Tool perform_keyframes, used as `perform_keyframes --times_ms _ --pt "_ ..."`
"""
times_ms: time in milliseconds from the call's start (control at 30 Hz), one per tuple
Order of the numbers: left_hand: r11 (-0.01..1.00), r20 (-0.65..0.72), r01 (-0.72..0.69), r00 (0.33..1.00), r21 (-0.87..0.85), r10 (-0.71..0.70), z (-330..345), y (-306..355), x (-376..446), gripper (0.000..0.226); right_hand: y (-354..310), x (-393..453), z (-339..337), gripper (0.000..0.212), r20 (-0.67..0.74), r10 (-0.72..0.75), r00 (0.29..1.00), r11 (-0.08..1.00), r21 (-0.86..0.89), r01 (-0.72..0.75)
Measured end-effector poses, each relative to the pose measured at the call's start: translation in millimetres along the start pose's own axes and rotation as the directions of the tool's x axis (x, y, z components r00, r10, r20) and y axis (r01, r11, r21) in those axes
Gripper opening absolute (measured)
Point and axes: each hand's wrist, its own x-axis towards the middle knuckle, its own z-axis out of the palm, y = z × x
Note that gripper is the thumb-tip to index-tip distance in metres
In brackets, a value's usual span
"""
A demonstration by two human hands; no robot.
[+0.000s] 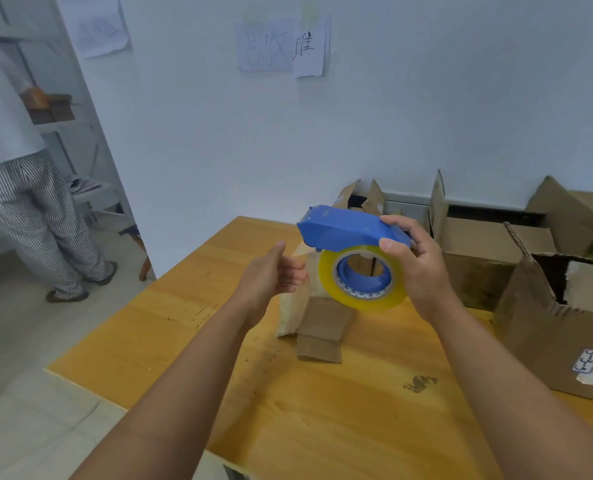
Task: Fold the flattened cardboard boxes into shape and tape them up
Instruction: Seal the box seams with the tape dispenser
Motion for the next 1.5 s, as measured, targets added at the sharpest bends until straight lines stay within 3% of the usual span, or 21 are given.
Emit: perform_keyframes --times_ms 133,267,333,500,633,767,1100,1500 --pt "0.994 0.097 0.107 0.99 0.0 -0.107 10 11 3 0.069 0 -1 -2 0.045 0.026 -0.001 1.0 1.0 0.016 0.001" --pt "0.986 0.16 0.092 0.985 -0.139 -0.069 13 16 3 0.022 -1 -3 -6 0.044 0.043 -0.003 0.999 1.0 0.006 0.003" --pt "0.985 0.174 0.076 0.983 -0.154 -0.048 11 18 4 0.014 -4 -3 -10 0.044 0.047 0.002 0.999 1.0 0.002 -0.002" --pt "0.999 0.196 0.03 0.98 0.037 -0.037 7 33 3 0.034 -12 -8 -31 0.04 0.114 0.028 0.993 0.996 -0.087 -0.018" --pt "0.993 0.177 0.035 0.983 0.11 -0.055 10 40 5 0.018 -15 -17 -51 0.044 0.143 0.058 0.988 0.99 -0.132 -0.039" --pt "0.984 0.127 0.059 0.989 0.168 -0.081 0 33 6 0.024 -12 -26 -72 0.046 0.101 0.079 0.992 0.989 -0.131 -0.065" --pt "0.961 -0.016 0.041 0.999 0.273 -0.038 -1 8 -7 0.023 0 -23 -69 0.043 0.174 0.112 0.978 0.983 -0.163 -0.083" --pt "1.0 -0.046 -0.024 0.999 0.012 0.025 20 0 -8 0.018 14 -19 -79 0.039 0.065 0.117 0.991 0.993 -0.013 -0.117"
